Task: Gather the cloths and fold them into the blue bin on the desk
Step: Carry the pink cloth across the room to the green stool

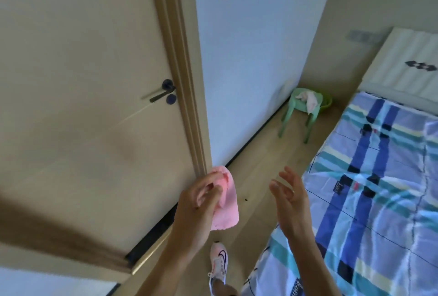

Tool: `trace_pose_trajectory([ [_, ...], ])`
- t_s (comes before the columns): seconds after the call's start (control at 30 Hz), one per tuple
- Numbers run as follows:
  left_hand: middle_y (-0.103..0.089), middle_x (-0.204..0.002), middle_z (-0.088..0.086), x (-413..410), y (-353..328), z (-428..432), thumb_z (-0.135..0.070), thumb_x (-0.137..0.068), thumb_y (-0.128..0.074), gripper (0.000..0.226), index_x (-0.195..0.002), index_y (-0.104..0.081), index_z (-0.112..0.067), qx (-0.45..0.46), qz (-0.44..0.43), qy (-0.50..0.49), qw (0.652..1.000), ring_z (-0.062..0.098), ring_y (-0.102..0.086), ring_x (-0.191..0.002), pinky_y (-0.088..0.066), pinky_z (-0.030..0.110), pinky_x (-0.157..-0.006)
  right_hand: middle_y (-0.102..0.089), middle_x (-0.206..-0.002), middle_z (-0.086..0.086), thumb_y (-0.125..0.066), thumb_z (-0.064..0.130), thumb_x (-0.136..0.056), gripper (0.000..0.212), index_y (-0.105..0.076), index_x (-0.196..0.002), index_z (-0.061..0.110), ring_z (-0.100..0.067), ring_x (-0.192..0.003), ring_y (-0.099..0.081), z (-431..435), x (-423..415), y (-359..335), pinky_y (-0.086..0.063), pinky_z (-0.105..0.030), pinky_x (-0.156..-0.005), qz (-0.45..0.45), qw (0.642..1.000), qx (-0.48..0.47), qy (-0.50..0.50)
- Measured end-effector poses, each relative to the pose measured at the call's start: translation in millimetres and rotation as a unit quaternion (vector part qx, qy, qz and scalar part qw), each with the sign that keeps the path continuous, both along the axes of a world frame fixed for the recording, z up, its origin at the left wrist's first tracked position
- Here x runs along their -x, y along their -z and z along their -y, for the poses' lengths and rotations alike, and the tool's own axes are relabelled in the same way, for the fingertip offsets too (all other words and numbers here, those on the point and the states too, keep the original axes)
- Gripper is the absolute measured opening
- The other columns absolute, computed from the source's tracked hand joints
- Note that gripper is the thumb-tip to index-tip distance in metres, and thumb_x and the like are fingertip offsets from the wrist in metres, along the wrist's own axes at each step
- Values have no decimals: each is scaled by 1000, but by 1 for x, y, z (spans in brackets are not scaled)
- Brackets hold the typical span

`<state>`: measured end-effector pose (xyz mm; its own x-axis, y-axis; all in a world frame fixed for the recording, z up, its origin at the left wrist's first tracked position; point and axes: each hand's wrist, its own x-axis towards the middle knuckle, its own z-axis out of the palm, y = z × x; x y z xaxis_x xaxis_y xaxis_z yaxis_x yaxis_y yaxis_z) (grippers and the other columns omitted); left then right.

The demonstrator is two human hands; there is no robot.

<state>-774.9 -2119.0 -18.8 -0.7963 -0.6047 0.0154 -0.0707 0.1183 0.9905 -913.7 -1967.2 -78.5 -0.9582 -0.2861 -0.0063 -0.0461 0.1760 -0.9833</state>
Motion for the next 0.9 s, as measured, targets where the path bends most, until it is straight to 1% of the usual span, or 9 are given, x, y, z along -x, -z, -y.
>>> trace_pose_trajectory([
  [0.07, -71, -85, -12, 44, 3, 22, -40, -80, -53, 27, -95, -74, -31, 3, 1, 16, 1000, -5, -66, -84, -48, 5, -79, -58, -134, 10, -63, 26, -96, 49, -46, -142, 32, -10, -113, -64, 23, 38, 4, -47, -13, -74, 12, 1000, 0, 15],
  [0.17, -69, -87, -9, 114, 0, 52, -43, -80, -55, 29, -96, -76, -33, -5, 3, 46, 999, -6, -64, -81, -48, 4, -77, -57, -135, 9, -63, 24, -97, 49, -44, -141, 35, -8, -114, -63, 55, 98, -2, -48, -14, -79, 8, 1000, 10, 27],
  [0.3, -78, -93, -14, 202, -5, 87, -40, -78, -58, 26, -97, -77, -41, -14, 8, 75, 997, -5, -70, -88, -50, 8, -73, -55, -138, 7, -62, 23, -97, 52, -43, -145, 27, -11, -117, -61, 80, 172, -18, -51, -29, -92, 6, 998, 3, 67],
  [0.37, -78, -91, -8, 244, -5, 101, -31, -83, -58, 26, -99, -77, -38, -13, 10, 86, 996, -3, -71, -88, -50, 10, -73, -54, -139, 7, -62, 24, -97, 55, -41, -148, 25, -11, -118, -61, 89, 206, -25, -51, -32, -95, -3, 996, -6, 84],
  [0.43, -78, -92, -4, 289, -1, 116, -32, -84, -57, 26, -99, -78, -33, -27, 12, 97, 995, 3, -72, -91, -50, 14, -76, -54, -139, 6, -62, 24, -97, 57, -40, -149, 23, -10, -117, -61, 98, 242, -28, -52, -32, -95, -7, 994, -12, 108],
  [0.53, -78, -100, -9, 356, 7, 135, -48, -77, -56, 35, -100, -77, -33, -35, 22, 115, 992, 8, -72, -100, -51, 22, -80, -55, -138, 7, -62, 24, -96, 56, -41, -149, 24, -6, -116, -61, 106, 295, -23, -51, -28, -93, -1, 990, -17, 139],
  [0.63, -76, -99, -6, 433, 19, 154, -45, -77, -53, 35, -93, -75, -23, -30, 26, 146, 988, 17, -71, -106, -54, 30, -85, -55, -136, 8, -62, 25, -97, 56, -41, -148, 27, -2, -114, -60, 113, 356, -12, -48, -21, -87, 3, 986, -22, 167],
  [0.8, -74, -85, 3, 549, 25, 172, -39, -75, -50, 34, -88, -74, -20, 10, 27, 186, 982, 22, -71, -88, -54, 36, -81, -53, -135, 9, -62, 29, -97, 58, -39, -150, 25, 8, -106, -56, 121, 444, -6, -47, -20, -80, 25, 977, -35, 210],
  [0.9, -77, -91, -3, 626, 26, 173, -34, -78, -51, 29, -88, -76, -22, 11, 33, 205, 978, 16, -73, -93, -57, 40, -85, -54, -135, 12, -61, 29, -97, 57, -39, -150, 27, 6, -110, -57, 116, 499, -4, -50, -23, -85, 42, 970, -29, 238],
])
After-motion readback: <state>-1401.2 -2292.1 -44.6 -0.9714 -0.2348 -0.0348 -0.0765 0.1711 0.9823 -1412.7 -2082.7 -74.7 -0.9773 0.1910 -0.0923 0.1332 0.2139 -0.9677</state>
